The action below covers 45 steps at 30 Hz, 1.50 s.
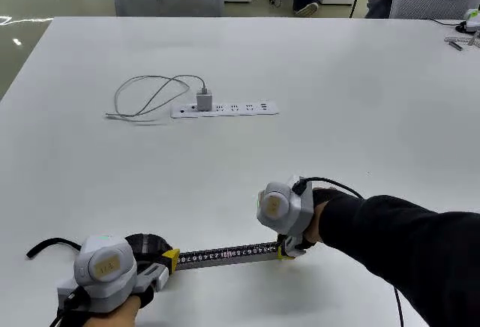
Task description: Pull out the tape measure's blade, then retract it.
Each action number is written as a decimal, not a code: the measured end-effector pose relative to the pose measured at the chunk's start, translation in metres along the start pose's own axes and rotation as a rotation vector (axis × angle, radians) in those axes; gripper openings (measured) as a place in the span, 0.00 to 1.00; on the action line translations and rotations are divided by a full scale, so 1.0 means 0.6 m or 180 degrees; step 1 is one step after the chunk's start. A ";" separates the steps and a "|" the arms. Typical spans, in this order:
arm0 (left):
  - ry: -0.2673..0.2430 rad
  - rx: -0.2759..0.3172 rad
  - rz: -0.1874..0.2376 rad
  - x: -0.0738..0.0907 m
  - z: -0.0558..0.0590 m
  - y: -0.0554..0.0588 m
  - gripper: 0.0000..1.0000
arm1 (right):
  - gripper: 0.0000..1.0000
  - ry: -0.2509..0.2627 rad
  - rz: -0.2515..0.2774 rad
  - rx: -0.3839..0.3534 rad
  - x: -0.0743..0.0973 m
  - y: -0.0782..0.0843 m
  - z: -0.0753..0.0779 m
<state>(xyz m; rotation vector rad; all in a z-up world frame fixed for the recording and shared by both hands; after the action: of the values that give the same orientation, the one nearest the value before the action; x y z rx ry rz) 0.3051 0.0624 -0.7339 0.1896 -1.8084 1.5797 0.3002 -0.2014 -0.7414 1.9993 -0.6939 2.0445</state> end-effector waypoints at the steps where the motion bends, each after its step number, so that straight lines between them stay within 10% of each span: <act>1: 0.0001 -0.0001 0.0000 0.000 0.000 0.000 0.61 | 0.10 -0.0001 0.0001 -0.0002 0.000 0.000 0.000; 45: 0.0009 0.0004 -0.0016 -0.001 0.000 0.000 0.61 | 0.10 0.0018 -0.0039 0.0023 -0.005 -0.025 -0.006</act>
<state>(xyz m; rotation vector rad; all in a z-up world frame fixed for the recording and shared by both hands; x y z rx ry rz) 0.3055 0.0623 -0.7340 0.1922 -1.8035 1.5770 0.3041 -0.1860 -0.7414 1.9959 -0.6725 2.0480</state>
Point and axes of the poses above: the centre of the closed fingertips' face, and the gripper's own axes: x roughly backward along the fingers, z roughly to its right, y roughly out of its underside, the point moved 7 cm from there along x, roughly backward along the fingers, and after that the axes turned 8 degrees about -x, right-handed, at the moved point
